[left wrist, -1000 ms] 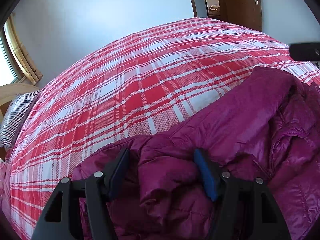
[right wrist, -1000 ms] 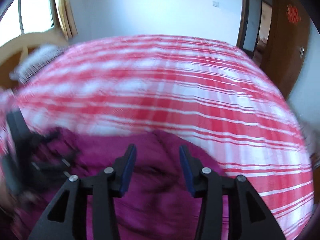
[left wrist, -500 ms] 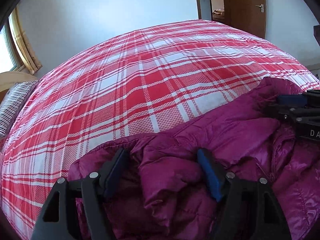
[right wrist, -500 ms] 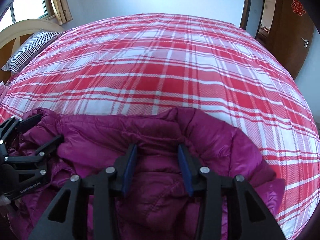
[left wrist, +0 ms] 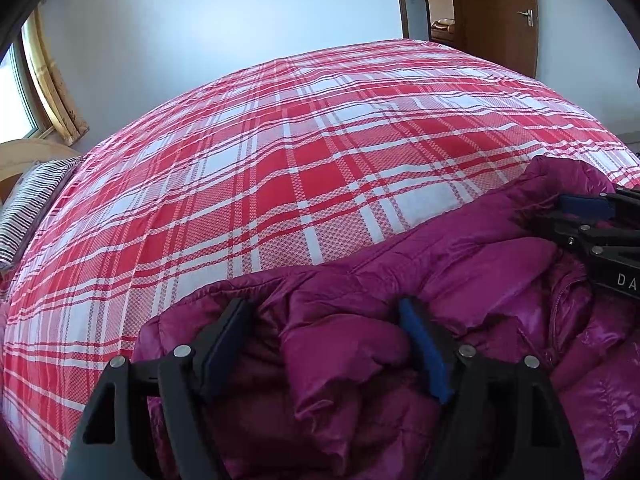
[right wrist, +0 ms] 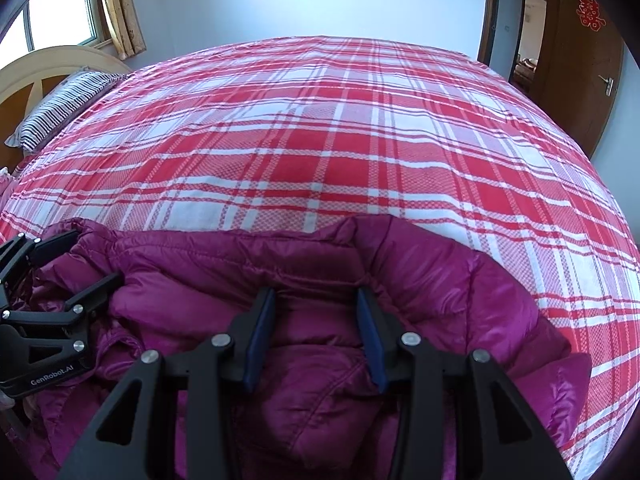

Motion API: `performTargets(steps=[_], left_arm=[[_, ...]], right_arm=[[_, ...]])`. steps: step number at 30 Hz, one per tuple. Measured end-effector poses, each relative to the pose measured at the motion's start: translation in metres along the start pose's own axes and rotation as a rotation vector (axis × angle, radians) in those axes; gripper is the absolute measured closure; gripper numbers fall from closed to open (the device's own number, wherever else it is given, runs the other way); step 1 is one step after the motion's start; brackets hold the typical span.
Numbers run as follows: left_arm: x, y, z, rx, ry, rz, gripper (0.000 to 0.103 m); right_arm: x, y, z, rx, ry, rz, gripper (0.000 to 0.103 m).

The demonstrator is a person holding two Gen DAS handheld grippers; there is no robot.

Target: Fold large clothes

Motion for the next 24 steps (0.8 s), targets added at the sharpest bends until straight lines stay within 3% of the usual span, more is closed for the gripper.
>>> performTargets(steps=[24], left_arm=[[0.0001, 0.0015, 0.0008, 0.006, 0.0, -0.007, 0.024]], right_arm=[[0.0004, 0.0037, 0.0011, 0.028, -0.007, -0.019, 0.057]])
Point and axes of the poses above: each gripper's, at about its wrist camera, not at the fingertips, and z roughly the way its jaws point, y to its left, x to its underside, the point moved 7 cm from there along z, roughly the way its jaws point, and after that the axes turned 12 degrees about x, right-handed, at the moved point
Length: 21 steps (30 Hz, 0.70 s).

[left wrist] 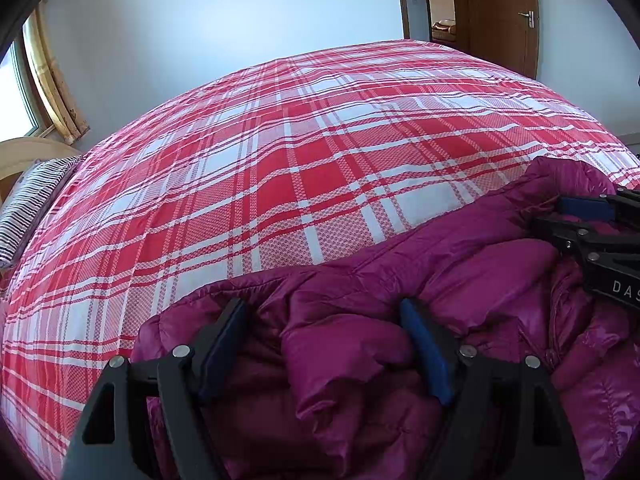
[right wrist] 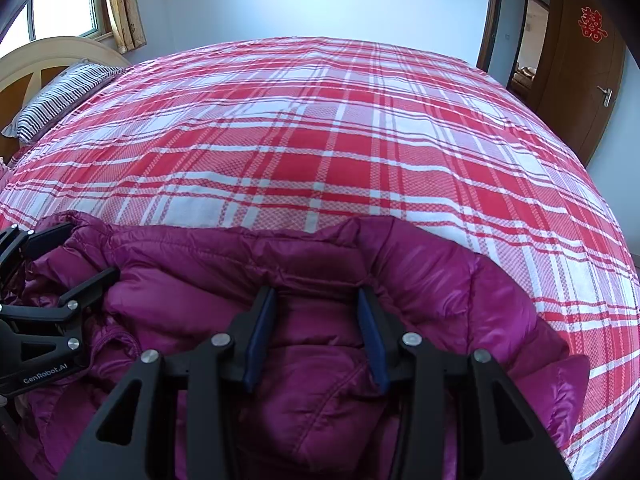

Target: Fold large clothes

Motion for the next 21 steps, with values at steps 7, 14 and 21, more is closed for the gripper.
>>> performTargets(steps=[7, 14, 21], left_arm=[[0.0, 0.0, 0.0, -0.008, 0.002, 0.003, 0.022], [-0.009, 0.003, -0.023, -0.069, 0.034, -0.022, 0.017], [0.024, -0.013, -0.128, -0.009, -0.073, -0.081, 0.017]], right_arm=[[0.0, 0.001, 0.002, 0.016, 0.003, -0.016, 0.057], [-0.005, -0.006, -0.023, 0.042, -0.021, -0.045, 0.037], [0.049, -0.05, -0.103, -0.043, -0.034, 0.032, 0.011]])
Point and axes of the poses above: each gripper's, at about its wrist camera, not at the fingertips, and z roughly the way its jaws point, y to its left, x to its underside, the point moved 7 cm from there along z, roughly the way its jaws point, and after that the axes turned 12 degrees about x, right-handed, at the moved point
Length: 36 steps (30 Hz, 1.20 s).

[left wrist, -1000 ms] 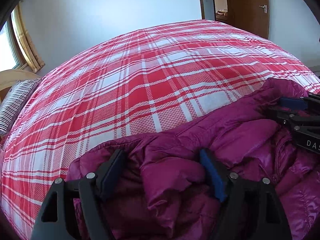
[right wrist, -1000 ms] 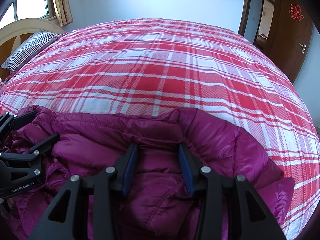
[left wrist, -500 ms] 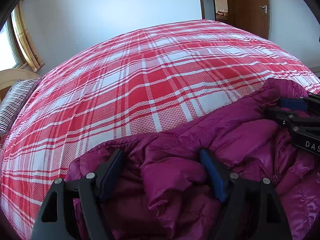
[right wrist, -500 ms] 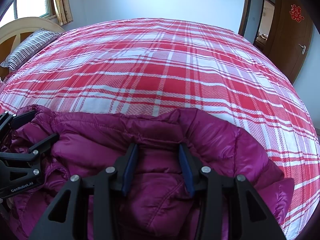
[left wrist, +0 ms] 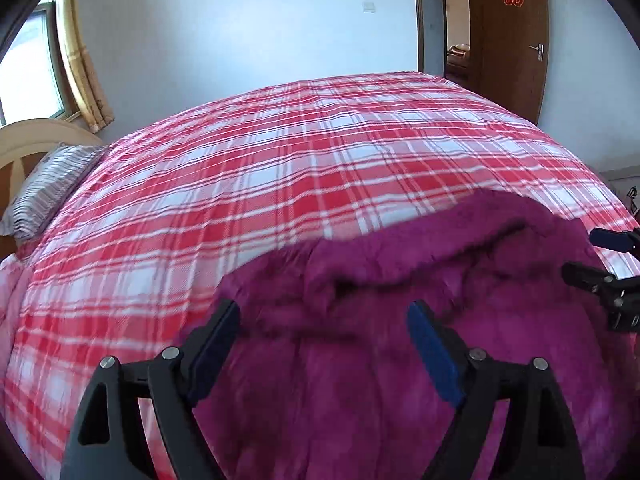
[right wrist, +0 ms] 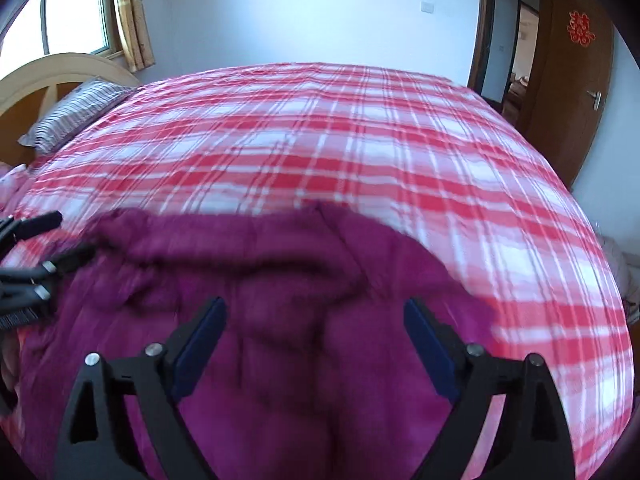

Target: Fold large clothes

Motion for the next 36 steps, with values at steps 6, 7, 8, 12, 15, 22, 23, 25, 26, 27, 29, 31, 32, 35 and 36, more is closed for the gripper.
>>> performTargets(steps=[6, 7, 8, 12, 15, 22, 23, 25, 26, 27, 29, 31, 32, 35, 36], left_arm=[[0.122, -0.014, -0.098, 0.098, 0.032, -0.03, 0.017], [0.148, -0.016, -0.112, 0.115, 0.051, -0.041, 0.017], [0.17, -0.017, -0.123, 0.133, 0.066, -0.055, 0.017], [0.258, -0.018, -0.167, 0.155, 0.115, -0.097, 0.017], [0.304, -0.02, -0.19, 0.164, 0.116, -0.123, 0.017], [0.327, -0.04, -0.202, 0.226, 0.069, -0.169, 0.017], [0.329, -0.042, -0.202, 0.243, 0.07, -0.197, 0.017], [0.332, -0.049, -0.203, 0.253, 0.084, -0.219, 0.018], [0.334, -0.053, -0.205, 0.243, 0.089, -0.203, 0.019], [0.337, -0.057, -0.206, 0.241, 0.094, -0.184, 0.021], [0.344, -0.062, -0.208, 0.227, 0.111, -0.157, 0.031], [0.349, -0.062, -0.211, 0.231, 0.113, -0.152, 0.044], [0.351, -0.06, -0.212, 0.238, 0.114, -0.164, 0.057], [0.352, -0.056, -0.211, 0.278, 0.112, -0.199, 0.097], [0.351, -0.057, -0.213, 0.309, 0.108, -0.214, 0.098]], right_arm=[[0.096, -0.029, -0.075, -0.076, 0.084, 0.008, 0.011], [0.121, -0.035, -0.091, -0.073, 0.105, 0.003, 0.011], [0.14, -0.04, -0.102, -0.071, 0.127, -0.003, 0.011], [0.208, -0.062, -0.141, -0.018, 0.158, -0.016, 0.011], [0.258, -0.083, -0.164, 0.039, 0.153, 0.037, 0.011], [0.319, -0.097, -0.17, -0.033, 0.167, 0.233, 0.023], [0.317, -0.096, -0.171, -0.05, 0.145, 0.237, 0.03], [0.312, -0.092, -0.172, -0.096, 0.119, 0.256, 0.045], [0.311, -0.091, -0.17, -0.122, 0.119, 0.272, 0.052], [0.309, -0.091, -0.167, -0.135, 0.118, 0.291, 0.054], [0.309, -0.092, -0.166, -0.122, 0.109, 0.288, 0.065], [0.31, -0.09, -0.166, -0.132, 0.105, 0.294, 0.072], [0.313, -0.088, -0.168, -0.135, 0.103, 0.292, 0.077], [0.323, -0.088, -0.174, -0.15, 0.092, 0.298, 0.089], [0.323, -0.086, -0.176, -0.162, 0.086, 0.304, 0.091]])
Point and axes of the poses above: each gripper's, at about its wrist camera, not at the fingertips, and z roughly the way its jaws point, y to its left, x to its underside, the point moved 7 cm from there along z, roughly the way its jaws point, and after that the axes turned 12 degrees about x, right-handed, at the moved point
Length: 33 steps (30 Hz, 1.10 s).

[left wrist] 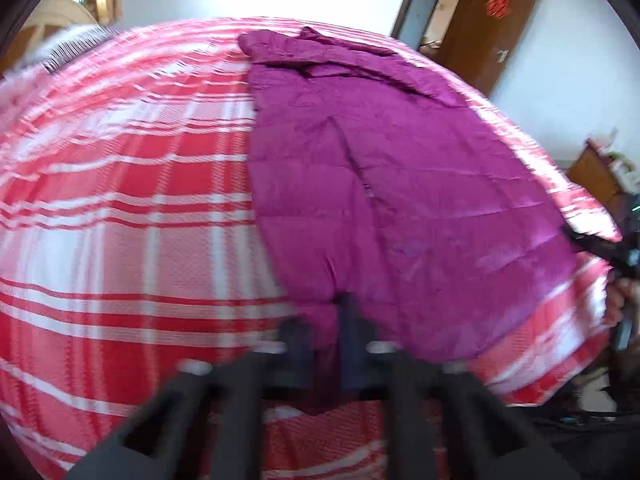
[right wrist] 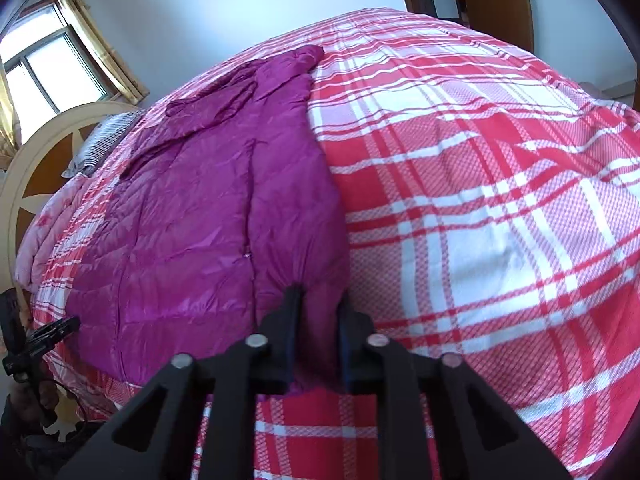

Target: Fold large clothes

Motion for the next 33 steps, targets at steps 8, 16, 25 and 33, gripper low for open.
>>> performTargets(steps=[8, 16, 25, 33], left_arm=[[-0.01, -0.017, -0.063, 0.08, -0.118, 0.014, 0.1], [-0.033, -0.048, -0.13, 0.225, -0.251, 0.004, 0.101], [-0.042, -0.075, -0.141, 0.249, -0.269, 0.078, 0.101], [-0.038, -0.054, -0.137, 0.275, -0.275, 0.007, 0.101]], right_arm=[[0.019, 0.012, -0.048, -0.084, -0.047, -0.018, 0.094], [0.017, 0.011, -0.127, -0.23, -0.133, 0.06, 0.096], [-0.006, 0.016, -0.161, -0.191, -0.211, -0.01, 0.091], [0.056, -0.005, -0.07, -0.056, 0.048, 0.005, 0.026]])
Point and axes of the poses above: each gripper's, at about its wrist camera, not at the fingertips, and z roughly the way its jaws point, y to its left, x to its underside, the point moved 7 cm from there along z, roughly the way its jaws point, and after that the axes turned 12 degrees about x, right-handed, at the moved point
